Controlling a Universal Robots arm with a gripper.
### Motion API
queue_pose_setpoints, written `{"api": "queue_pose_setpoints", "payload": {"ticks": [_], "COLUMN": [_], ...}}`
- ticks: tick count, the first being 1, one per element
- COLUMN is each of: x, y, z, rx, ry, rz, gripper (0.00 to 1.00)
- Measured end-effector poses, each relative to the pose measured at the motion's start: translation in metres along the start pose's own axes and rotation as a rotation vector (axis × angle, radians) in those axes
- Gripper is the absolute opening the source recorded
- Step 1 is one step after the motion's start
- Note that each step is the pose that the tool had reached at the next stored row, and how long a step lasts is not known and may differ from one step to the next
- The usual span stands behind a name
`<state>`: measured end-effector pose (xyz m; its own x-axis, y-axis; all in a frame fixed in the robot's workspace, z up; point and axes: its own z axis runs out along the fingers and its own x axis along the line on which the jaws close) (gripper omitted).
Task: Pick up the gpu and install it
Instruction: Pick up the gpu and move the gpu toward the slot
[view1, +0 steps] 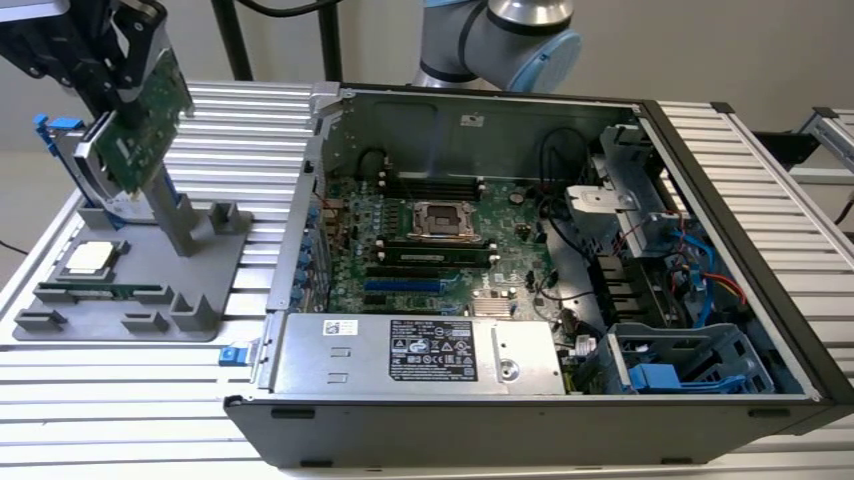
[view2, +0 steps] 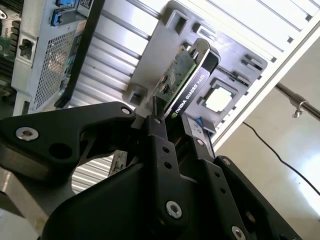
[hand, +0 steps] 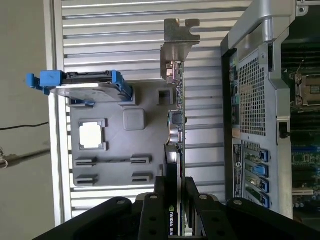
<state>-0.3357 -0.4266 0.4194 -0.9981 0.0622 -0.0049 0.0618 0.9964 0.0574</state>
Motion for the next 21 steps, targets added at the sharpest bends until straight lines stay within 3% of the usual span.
{"api": "queue_pose_setpoints", "payload": {"ticks": [13,21], "x": [-0.0004,-0.0083], "y": [0.0002,0.0006], "z": [-0.0012,-0.001], "rx": [0.0002,0.0001], "ry": [0.0003,0.0004], "rz": [0.0,0.0], "gripper": [0.0,0.0]}}
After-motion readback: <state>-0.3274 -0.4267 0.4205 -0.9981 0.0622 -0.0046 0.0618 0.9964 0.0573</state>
